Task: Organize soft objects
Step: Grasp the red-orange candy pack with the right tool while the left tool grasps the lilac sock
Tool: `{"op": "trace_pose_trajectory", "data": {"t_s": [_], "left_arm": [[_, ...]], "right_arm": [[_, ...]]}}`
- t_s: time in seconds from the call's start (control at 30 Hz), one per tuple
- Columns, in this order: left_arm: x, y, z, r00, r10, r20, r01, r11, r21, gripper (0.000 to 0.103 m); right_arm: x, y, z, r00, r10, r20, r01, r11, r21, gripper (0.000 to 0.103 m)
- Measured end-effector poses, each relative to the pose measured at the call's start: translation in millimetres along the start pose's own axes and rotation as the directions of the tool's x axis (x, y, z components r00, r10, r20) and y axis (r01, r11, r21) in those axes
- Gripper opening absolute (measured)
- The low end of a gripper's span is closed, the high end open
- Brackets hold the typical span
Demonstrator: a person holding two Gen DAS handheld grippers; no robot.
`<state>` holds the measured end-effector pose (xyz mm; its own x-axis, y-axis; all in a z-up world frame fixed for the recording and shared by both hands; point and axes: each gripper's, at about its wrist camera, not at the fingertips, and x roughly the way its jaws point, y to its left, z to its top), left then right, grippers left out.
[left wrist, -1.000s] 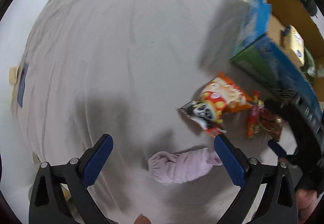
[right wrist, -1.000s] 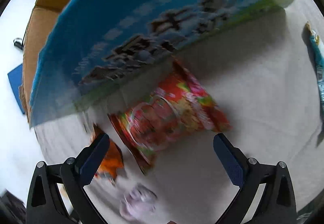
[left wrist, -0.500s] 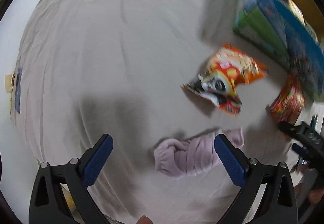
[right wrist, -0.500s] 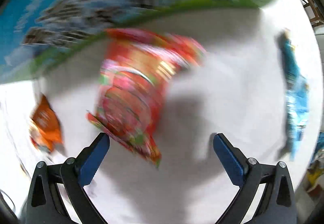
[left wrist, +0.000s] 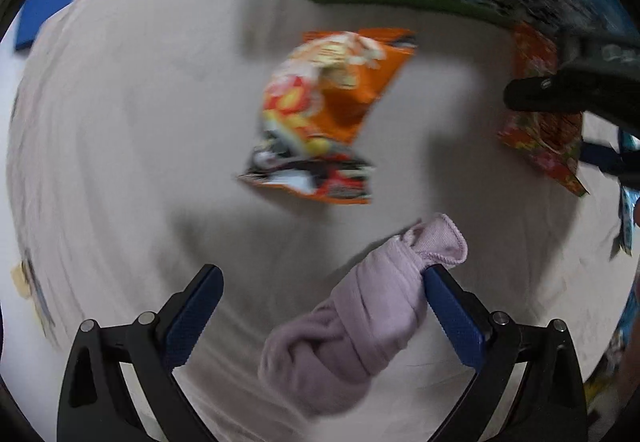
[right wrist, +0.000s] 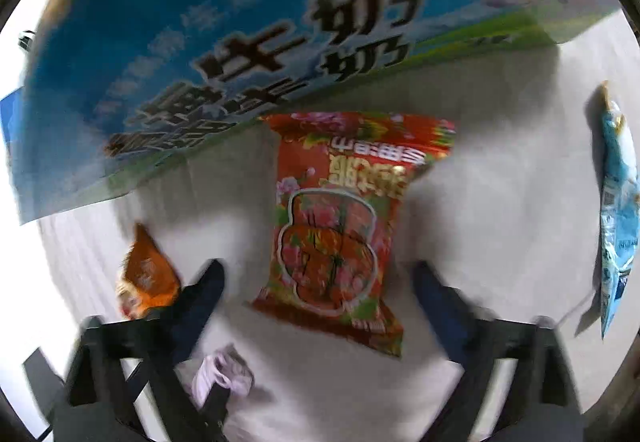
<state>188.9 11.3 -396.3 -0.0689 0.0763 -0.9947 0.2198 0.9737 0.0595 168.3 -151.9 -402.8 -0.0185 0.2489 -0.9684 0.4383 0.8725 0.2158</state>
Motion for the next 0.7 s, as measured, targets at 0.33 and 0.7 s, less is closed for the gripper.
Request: {"op": "trace_pose_trajectory", "data": {"t_s": [0.33,0.7], "left_arm": [[22,-32,-5,0.982,-0.160,-0.105,0.162,0.987,0.015,0.064],[29,-58,-29,0.972,-0.168,-0.166,0.169,0.986,-0.010,0.059]], "right_arm": [[13,-1,-37,0.973,-0.155,-0.169,0.110,0.962,-0.249,0.057],[8,-8,-39,0.976,-0.162,-0.148,0.117,0.955,-0.273,0.060]]}}
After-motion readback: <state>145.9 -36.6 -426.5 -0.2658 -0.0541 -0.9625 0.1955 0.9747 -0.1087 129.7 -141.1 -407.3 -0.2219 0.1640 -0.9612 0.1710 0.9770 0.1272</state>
